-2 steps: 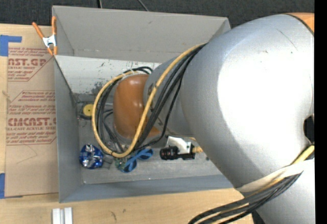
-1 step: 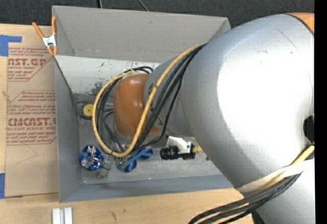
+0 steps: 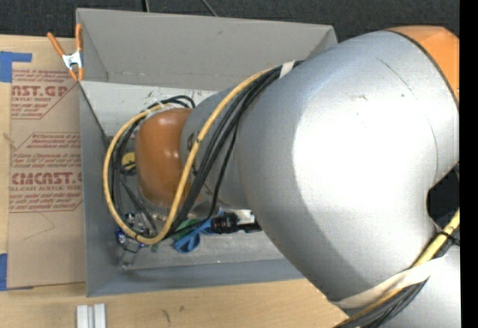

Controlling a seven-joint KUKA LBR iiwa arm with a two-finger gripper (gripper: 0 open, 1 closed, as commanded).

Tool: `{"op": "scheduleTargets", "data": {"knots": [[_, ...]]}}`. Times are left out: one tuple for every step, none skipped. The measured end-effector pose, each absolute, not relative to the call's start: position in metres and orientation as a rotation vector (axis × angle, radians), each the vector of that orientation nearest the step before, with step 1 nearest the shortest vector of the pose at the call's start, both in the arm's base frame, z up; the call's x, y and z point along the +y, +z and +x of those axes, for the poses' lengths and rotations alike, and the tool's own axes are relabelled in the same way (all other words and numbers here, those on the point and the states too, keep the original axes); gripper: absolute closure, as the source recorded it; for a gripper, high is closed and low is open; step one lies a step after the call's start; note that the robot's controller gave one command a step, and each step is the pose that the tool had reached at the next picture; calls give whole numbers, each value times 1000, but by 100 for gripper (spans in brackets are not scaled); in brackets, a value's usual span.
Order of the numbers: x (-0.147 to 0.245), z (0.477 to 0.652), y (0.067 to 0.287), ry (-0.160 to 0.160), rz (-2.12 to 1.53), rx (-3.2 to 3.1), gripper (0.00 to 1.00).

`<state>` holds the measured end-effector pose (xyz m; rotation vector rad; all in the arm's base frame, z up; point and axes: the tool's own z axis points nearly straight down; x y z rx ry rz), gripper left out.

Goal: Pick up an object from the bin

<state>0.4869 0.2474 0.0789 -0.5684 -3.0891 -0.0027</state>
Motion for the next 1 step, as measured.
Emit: {"op": "scheduleTargets", "data": {"knots": [[245,488,80,-1,-574,-3087,100]]}}
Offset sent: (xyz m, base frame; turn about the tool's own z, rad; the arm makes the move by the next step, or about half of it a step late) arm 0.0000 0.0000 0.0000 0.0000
